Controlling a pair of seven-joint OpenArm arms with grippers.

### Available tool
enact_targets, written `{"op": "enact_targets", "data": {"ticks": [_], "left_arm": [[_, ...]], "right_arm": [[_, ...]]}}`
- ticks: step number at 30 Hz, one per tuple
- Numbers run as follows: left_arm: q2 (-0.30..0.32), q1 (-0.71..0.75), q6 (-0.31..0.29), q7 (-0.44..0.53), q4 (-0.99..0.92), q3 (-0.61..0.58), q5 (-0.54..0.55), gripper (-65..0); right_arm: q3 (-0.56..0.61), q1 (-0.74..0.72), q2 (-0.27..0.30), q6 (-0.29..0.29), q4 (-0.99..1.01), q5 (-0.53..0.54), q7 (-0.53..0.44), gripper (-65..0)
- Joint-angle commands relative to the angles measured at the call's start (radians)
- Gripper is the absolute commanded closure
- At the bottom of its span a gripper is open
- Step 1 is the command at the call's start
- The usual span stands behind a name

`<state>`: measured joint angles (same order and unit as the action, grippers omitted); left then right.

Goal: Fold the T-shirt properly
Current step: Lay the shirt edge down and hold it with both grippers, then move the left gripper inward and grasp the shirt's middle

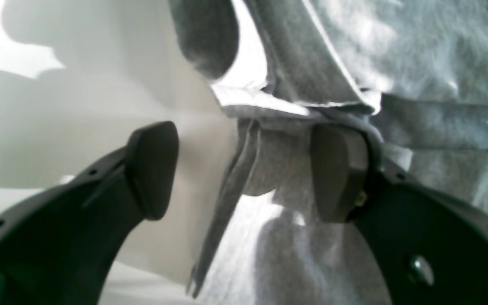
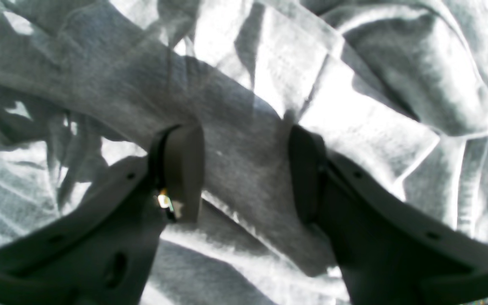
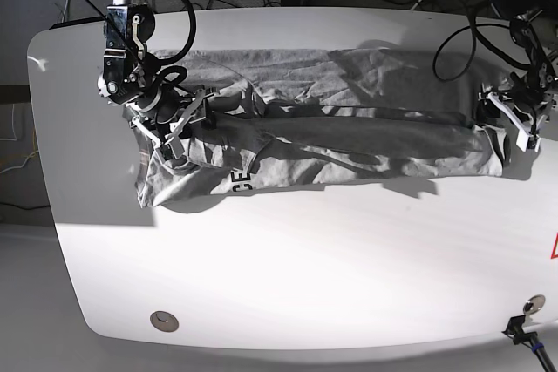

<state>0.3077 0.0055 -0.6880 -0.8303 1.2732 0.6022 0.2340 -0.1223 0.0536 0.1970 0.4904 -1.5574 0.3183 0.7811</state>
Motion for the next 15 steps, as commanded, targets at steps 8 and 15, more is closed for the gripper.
{"op": "enact_targets", "data": {"ticks": [8,15], "left_arm": [[-0.015,0.032,-0.01,-0.059,0.118,-0.009,-0.009,0.0],[-0.025,0.067,-0.01,-0.065,0.31,-0.012,-0.006,0.0]], "right_arm": [[-0.001,-0.011,0.005,0.0,-0.013,0.011,-0.01,-30.8],[-0.001,-0.011,-0.012,0.0,-0.012,0.008,-0.01,-30.8]]}}
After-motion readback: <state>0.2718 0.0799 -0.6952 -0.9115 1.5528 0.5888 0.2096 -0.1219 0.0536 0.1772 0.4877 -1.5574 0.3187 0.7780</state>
